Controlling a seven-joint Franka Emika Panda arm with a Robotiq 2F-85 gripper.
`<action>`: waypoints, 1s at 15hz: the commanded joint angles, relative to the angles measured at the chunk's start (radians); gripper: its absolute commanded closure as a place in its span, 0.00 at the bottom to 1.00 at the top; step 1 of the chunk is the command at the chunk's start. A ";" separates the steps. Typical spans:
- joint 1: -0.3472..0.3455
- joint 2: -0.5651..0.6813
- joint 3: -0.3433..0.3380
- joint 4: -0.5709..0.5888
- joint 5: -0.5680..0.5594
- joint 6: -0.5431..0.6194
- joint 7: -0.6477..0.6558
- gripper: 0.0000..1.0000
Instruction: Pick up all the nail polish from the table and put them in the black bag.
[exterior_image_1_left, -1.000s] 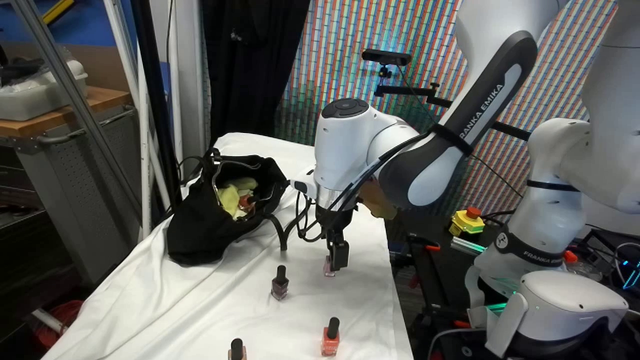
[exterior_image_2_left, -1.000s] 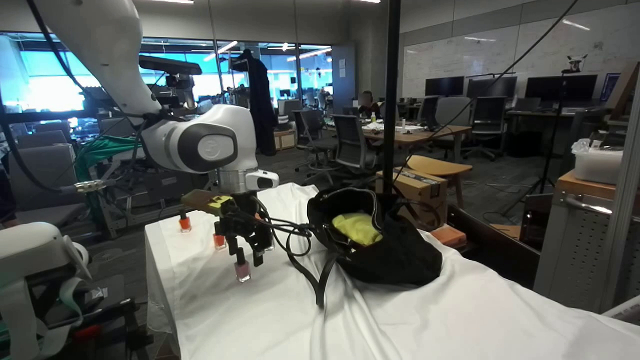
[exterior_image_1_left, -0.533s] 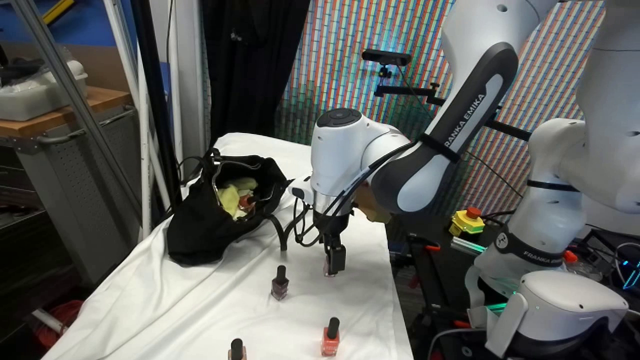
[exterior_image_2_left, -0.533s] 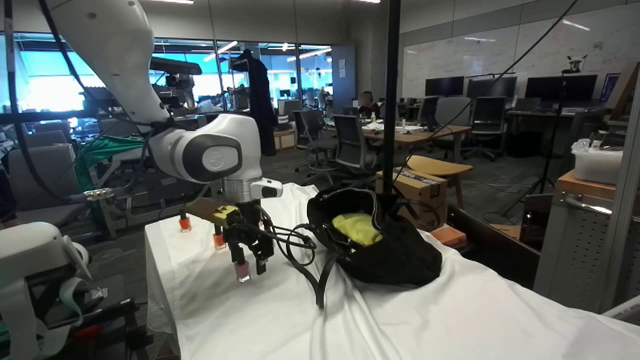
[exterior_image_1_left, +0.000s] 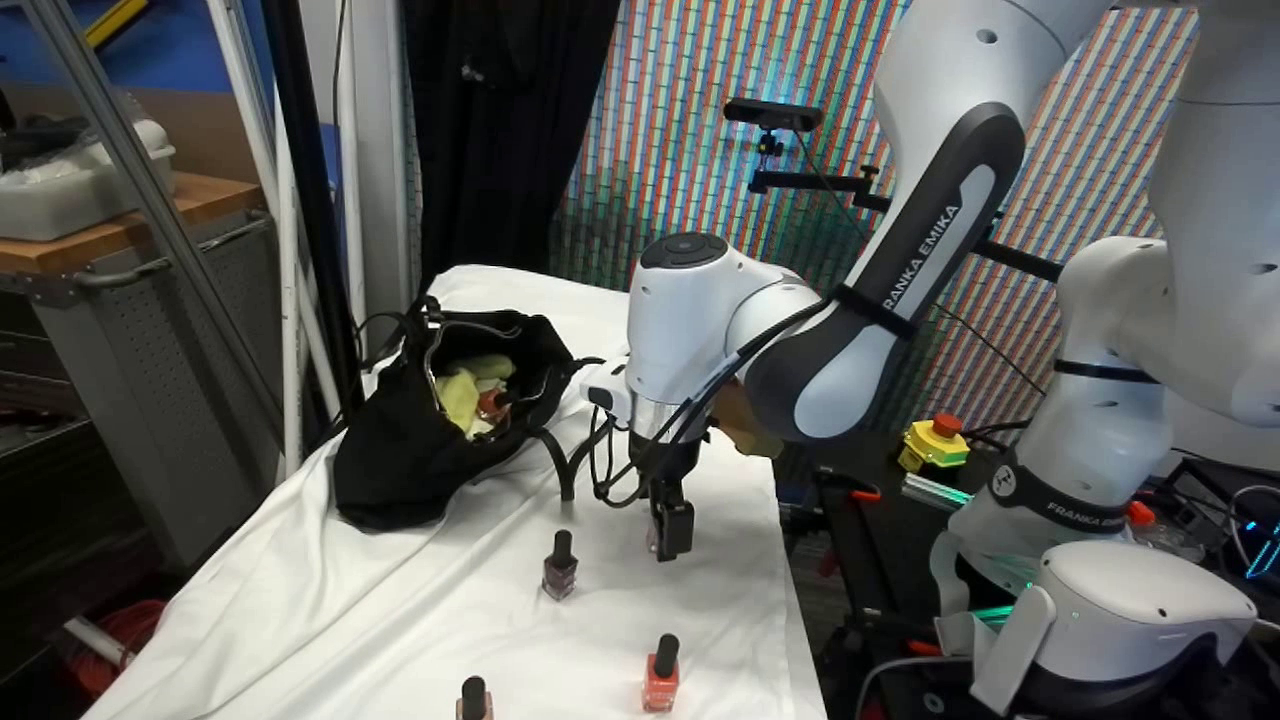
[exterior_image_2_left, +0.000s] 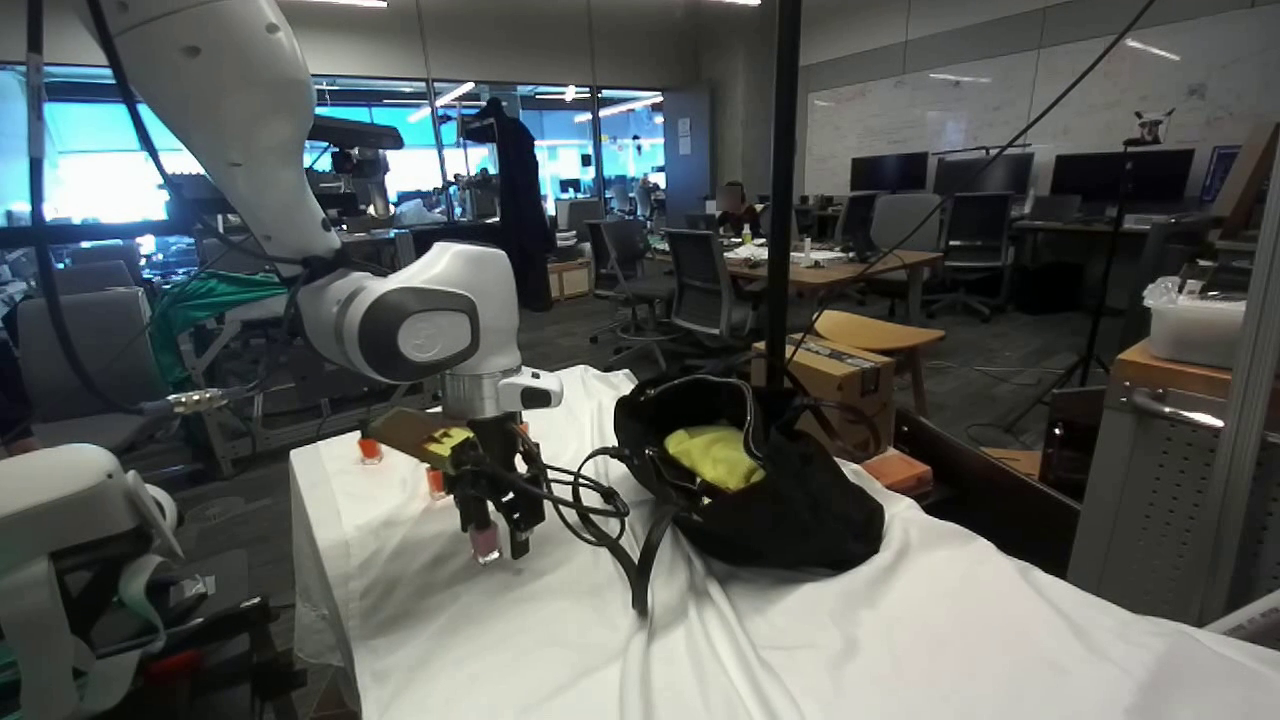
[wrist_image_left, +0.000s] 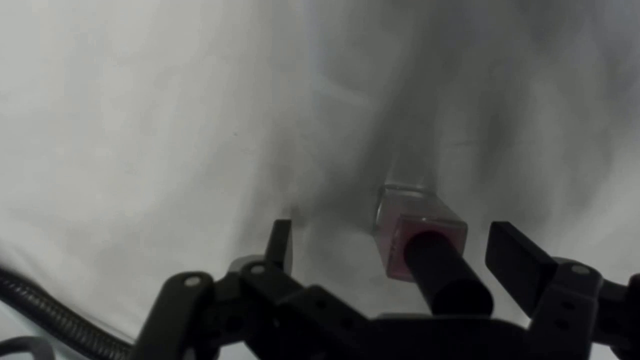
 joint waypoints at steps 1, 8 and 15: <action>-0.015 0.006 0.008 -0.009 0.024 0.036 -0.035 0.00; -0.014 0.013 0.005 -0.006 0.018 0.037 -0.035 0.25; -0.009 0.013 -0.001 -0.006 0.010 0.038 -0.024 0.66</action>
